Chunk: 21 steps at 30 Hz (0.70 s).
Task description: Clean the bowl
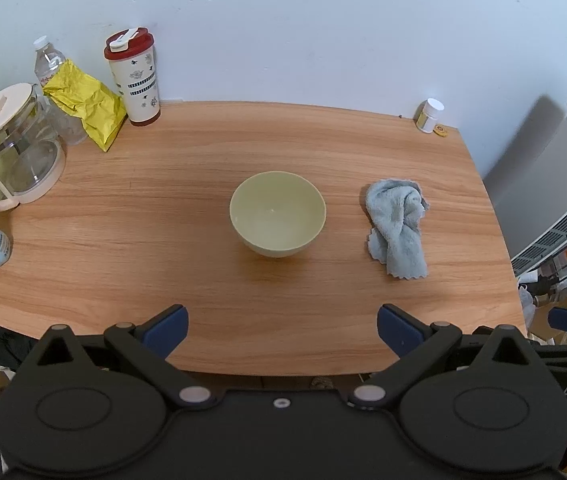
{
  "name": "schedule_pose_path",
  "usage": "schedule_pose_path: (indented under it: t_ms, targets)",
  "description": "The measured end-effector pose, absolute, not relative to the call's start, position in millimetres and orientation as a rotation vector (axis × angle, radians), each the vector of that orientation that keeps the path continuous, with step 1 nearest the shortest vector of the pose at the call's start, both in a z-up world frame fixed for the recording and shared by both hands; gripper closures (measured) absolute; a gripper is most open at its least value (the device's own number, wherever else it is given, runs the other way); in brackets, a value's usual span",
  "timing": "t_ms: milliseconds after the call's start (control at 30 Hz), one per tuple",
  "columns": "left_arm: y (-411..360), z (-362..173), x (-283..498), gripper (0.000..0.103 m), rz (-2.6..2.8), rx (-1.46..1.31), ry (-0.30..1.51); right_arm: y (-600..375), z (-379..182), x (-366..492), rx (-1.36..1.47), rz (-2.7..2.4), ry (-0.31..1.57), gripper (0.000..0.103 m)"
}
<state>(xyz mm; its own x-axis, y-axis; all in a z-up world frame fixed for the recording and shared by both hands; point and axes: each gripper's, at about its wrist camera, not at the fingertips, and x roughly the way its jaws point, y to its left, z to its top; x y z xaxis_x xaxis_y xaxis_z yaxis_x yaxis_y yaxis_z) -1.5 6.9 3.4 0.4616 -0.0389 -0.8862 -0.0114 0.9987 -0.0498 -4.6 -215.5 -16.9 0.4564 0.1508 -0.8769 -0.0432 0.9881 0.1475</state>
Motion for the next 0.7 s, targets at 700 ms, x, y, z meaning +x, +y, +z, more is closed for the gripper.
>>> schedule_pose_path:
  t_ms: [700]
  targets:
    - [-8.6, -7.3, 8.0, 0.001, 0.007, -0.048, 1.094, -212.9, -23.3, 3.2, 0.118, 0.122, 1.114, 0.000]
